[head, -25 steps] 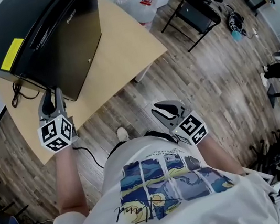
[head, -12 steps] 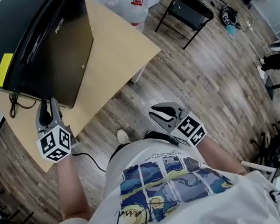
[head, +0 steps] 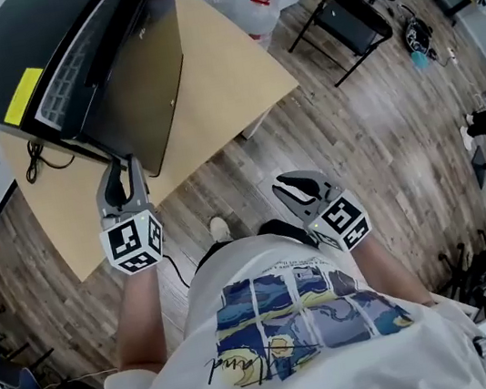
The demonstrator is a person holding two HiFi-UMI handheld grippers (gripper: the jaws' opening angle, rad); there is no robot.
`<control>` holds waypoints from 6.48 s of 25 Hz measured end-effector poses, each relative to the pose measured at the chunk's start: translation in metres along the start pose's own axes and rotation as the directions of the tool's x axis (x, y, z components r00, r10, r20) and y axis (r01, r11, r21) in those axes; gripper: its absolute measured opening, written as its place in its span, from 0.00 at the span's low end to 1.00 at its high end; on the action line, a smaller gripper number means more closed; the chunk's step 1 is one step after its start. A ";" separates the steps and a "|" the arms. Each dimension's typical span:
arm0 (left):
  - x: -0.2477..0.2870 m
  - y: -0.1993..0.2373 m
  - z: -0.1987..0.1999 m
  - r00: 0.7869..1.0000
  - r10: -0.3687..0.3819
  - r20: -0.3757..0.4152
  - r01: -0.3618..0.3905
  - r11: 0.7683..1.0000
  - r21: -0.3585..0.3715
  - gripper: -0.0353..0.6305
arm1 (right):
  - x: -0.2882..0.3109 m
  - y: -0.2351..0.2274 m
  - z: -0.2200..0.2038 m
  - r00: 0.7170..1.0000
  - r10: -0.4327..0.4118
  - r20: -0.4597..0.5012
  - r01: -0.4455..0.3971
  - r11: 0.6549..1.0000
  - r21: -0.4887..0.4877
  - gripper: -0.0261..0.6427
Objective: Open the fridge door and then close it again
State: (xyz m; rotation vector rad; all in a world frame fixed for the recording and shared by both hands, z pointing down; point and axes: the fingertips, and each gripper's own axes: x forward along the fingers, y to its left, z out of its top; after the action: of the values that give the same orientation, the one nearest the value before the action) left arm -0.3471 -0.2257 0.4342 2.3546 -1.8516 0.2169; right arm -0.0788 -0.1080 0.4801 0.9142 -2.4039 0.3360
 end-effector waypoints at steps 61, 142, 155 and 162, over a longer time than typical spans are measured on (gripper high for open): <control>0.130 -0.329 0.020 0.953 0.292 -0.077 -0.297 0.953 -0.063 0.22 | -0.284 -0.174 -0.200 0.976 -0.208 0.059 0.196 0.966 0.167 0.08; 0.243 -0.405 0.046 0.943 0.315 -0.109 -0.327 0.939 -0.107 0.16 | -0.336 -0.217 -0.252 0.935 -0.352 0.040 0.326 0.898 0.295 0.08; 0.209 -0.391 0.042 0.955 0.273 -0.119 -0.284 0.955 -0.087 0.16 | -0.320 -0.192 -0.234 0.950 -0.309 0.041 0.285 0.915 0.284 0.08; 0.180 -0.379 0.039 0.961 0.251 -0.118 -0.262 0.961 -0.092 0.16 | -0.306 -0.182 -0.227 0.968 -0.248 0.036 0.231 0.937 0.261 0.08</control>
State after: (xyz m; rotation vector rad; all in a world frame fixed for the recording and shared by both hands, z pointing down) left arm 0.0640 -0.3166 0.4241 1.9895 -2.0584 0.2566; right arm 0.3250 0.0140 0.5004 1.3408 -2.3106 0.5368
